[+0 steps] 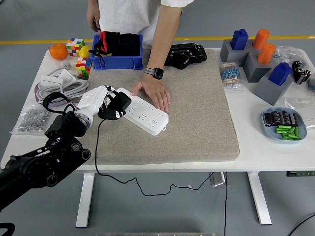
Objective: Press the white button,pick up the black plug,place it near the board,insert it into the board
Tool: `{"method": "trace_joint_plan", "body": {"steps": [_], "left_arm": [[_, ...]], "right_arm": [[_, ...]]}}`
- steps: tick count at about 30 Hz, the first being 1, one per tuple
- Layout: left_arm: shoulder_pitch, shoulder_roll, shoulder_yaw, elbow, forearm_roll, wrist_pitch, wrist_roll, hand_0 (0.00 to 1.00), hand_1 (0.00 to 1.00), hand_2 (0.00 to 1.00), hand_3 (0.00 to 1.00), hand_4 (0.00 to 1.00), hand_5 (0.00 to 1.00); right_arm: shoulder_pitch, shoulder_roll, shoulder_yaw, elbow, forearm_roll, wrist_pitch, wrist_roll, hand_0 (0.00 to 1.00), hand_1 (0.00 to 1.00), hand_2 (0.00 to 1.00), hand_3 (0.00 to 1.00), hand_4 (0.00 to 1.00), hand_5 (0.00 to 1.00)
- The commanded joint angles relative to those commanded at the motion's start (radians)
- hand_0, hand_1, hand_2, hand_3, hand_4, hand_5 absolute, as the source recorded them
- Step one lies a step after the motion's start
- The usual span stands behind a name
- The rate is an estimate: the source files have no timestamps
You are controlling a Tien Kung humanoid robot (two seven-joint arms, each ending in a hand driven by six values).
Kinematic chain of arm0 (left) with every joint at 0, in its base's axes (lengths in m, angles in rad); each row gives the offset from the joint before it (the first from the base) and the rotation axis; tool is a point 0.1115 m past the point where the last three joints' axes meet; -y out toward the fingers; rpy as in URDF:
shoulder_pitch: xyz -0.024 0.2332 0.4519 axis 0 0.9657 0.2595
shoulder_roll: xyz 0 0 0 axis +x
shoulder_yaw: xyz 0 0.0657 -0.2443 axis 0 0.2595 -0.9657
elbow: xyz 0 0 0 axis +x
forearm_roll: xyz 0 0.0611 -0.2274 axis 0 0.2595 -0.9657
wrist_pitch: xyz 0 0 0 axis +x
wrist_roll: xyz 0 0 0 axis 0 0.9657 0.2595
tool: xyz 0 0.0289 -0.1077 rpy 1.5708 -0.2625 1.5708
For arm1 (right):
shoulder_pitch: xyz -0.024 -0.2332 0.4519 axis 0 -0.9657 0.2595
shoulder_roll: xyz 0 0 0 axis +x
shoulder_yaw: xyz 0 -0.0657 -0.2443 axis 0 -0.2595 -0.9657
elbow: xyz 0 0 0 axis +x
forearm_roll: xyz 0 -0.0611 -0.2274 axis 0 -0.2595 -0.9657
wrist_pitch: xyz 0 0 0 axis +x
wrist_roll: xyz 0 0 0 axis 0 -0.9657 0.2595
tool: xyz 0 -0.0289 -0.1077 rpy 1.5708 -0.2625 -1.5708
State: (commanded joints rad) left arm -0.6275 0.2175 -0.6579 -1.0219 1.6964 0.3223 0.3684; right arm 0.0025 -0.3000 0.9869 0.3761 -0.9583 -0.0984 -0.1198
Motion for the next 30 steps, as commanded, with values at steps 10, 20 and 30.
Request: {"method": "trace_joint_plan", "body": {"steps": [10, 20, 30], "left_arm": [[-0.068, -0.021, 0.057, 0.093, -0.033, -0.025, 0.016, 0.153, 0.225, 0.266, 0.586, 0.581, 0.002], [-0.077, -0.018, 0.071, 0.11, -0.024, -0.04, 0.03, 0.152, 0.227, 0.271, 0.59, 0.592, 0.002], [-0.078, -0.015, 0.072, 0.106, -0.025, -0.042, 0.032, 0.151, 0.226, 0.271, 0.59, 0.598, 0.002]], "right_arm": [[0.002, -0.002, -0.002, -0.001, 0.003, 0.0, 0.0, 0.555, 0.481, 0.497, 0.498, 0.641, 0.388], [0.001, -0.003, -0.004, 0.0, 0.004, 0.0, 0.0, 0.555, 0.481, 0.498, 0.497, 0.641, 0.388], [0.002, -0.003, -0.004, -0.001, 0.004, 0.0, 0.0, 0.555, 0.481, 0.497, 0.498, 0.64, 0.387]]}}
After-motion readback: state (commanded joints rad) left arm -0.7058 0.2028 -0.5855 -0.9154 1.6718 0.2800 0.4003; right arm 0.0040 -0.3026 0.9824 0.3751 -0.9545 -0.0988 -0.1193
